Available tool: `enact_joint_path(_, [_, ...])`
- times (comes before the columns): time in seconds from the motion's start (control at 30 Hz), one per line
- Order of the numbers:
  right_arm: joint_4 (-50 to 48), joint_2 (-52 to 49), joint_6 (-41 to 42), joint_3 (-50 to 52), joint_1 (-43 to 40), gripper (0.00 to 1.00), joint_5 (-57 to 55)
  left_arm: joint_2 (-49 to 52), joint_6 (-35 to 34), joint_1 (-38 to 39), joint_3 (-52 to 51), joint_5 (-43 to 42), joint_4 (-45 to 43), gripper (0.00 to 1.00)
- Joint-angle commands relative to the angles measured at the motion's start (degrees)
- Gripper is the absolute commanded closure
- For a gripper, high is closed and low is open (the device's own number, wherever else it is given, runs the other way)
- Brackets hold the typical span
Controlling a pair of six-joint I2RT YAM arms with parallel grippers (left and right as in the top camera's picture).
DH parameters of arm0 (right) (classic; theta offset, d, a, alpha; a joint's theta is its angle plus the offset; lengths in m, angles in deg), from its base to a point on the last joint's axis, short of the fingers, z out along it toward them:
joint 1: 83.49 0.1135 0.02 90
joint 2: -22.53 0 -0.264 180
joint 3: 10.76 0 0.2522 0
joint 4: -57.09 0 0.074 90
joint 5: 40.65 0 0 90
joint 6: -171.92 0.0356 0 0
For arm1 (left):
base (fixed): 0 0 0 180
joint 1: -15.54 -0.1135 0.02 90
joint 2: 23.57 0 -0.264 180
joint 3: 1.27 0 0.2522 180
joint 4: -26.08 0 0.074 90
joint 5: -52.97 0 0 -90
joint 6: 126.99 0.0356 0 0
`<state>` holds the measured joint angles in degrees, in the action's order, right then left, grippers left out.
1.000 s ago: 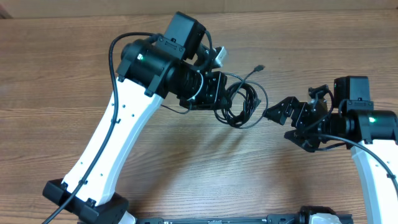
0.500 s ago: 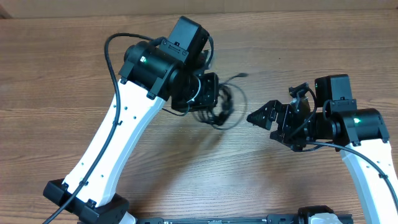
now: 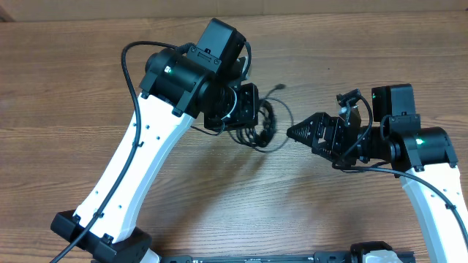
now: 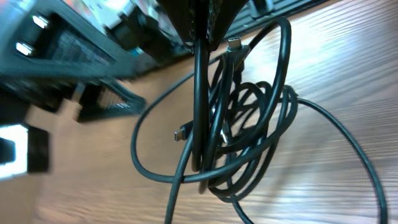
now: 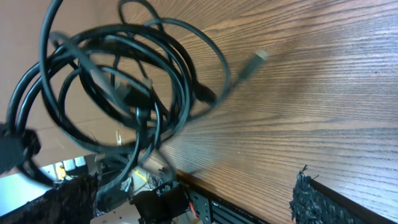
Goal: Untangle cables
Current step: 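Grasp a cable strand with the right gripper beside the left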
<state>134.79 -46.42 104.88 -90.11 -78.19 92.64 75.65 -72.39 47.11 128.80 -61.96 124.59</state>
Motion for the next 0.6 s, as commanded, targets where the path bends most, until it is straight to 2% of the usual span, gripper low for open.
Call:
enact_joint_path(0.0, [-0.48, -0.52, -0.68, -1.22, 0.22, 0.00, -0.42, -0.59, 2.91, 1.29, 1.11, -9.11, -0.68, 0.96])
enact_joint_path(0.07, [-0.44, -1.03, -0.68, -1.22, 0.22, 0.00, -2.36, -0.59, 2.93, 1.68, 1.11, -9.68, -0.79, 0.96])
enact_joint_path(0.17, [-0.44, -1.90, -0.46, -1.22, 0.22, 0.18, -8.59, -0.59, 3.32, 1.84, 1.11, -9.35, -0.59, 0.96])
enact_joint_path(0.27, [-0.44, -3.17, -0.48, -1.22, 0.22, 0.30, -14.01, -0.59, 3.39, 1.81, 1.11, -9.20, -0.33, 0.96])
enact_joint_path(0.4, [-0.31, -5.35, -0.48, -1.22, 0.22, 0.59, -17.94, -0.59, 3.74, 1.81, 1.11, -8.70, -0.26, 0.96])
enact_joint_path(0.47, [-0.26, -6.45, -0.31, -1.22, 0.22, 0.66, -18.56, -0.59, 3.69, 1.81, 1.11, -6.64, 0.13, 0.96])
enact_joint_path(0.57, [-0.26, -8.33, -0.24, -1.22, 0.22, 0.82, -20.46, -0.59, 3.19, 1.79, 1.11, 1.53, 2.16, 0.96])
